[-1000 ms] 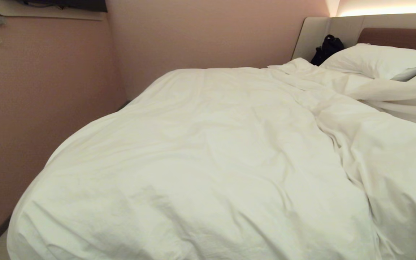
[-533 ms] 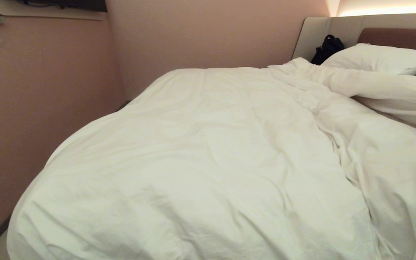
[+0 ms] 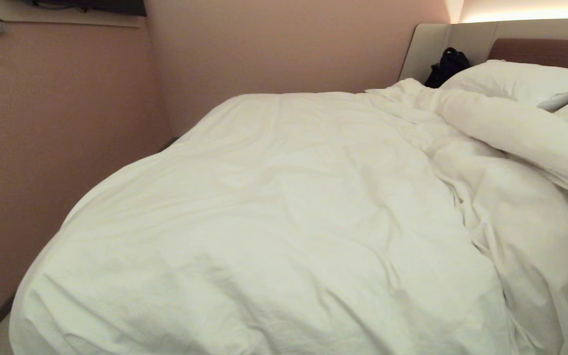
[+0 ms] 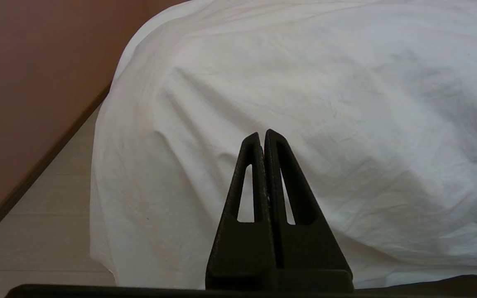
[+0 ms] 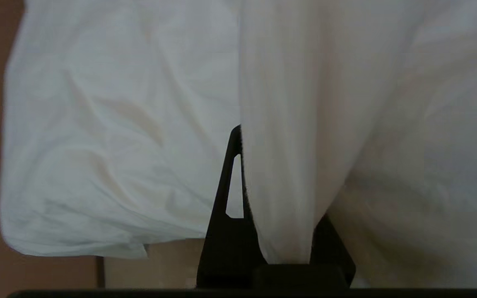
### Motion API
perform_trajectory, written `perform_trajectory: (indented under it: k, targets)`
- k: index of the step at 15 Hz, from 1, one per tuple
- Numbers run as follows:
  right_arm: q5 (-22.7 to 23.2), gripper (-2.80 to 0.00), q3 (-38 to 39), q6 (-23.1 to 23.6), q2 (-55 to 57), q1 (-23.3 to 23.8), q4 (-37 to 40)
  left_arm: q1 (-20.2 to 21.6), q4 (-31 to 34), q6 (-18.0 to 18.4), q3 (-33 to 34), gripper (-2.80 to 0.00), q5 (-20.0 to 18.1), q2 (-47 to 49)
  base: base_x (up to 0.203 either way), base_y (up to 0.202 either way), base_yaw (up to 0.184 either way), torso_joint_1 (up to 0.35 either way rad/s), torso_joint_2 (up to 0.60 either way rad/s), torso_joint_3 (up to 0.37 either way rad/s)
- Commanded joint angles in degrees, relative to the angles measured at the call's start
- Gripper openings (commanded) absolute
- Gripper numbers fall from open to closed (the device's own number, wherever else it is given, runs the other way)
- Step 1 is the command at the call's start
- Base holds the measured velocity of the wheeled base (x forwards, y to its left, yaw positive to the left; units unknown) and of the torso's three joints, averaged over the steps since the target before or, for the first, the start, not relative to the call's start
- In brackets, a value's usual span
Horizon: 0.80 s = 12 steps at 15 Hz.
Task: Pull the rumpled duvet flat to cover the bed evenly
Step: Flatten the corners of the folded blanket
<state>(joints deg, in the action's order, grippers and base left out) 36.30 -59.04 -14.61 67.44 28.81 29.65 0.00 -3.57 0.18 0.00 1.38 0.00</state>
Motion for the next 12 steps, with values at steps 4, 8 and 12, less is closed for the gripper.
perform_trajectory:
  k: [4,8,12]
  targets:
    - [-15.1,-2.8,1.8,2.2,5.3,-1.0,0.2,0.0,0.0,0.0,0.0,-2.8,0.0,0.0,0.0,0.0,0.0,0.0,0.0,0.0]
    - [-15.7,0.0,1.7,2.5,5.2,-0.9,-1.7,0.0,0.0,0.0,0.0,-2.8,0.0,0.0,0.0,0.0,0.0,0.0,0.0,0.0]
    - [-15.8,0.0,1.3,2.7,0.2,-0.9,-0.6,0.0,0.0,0.0,0.0,-2.8,0.0,0.0,0.0,0.0,0.0,0.0,0.0,0.0]
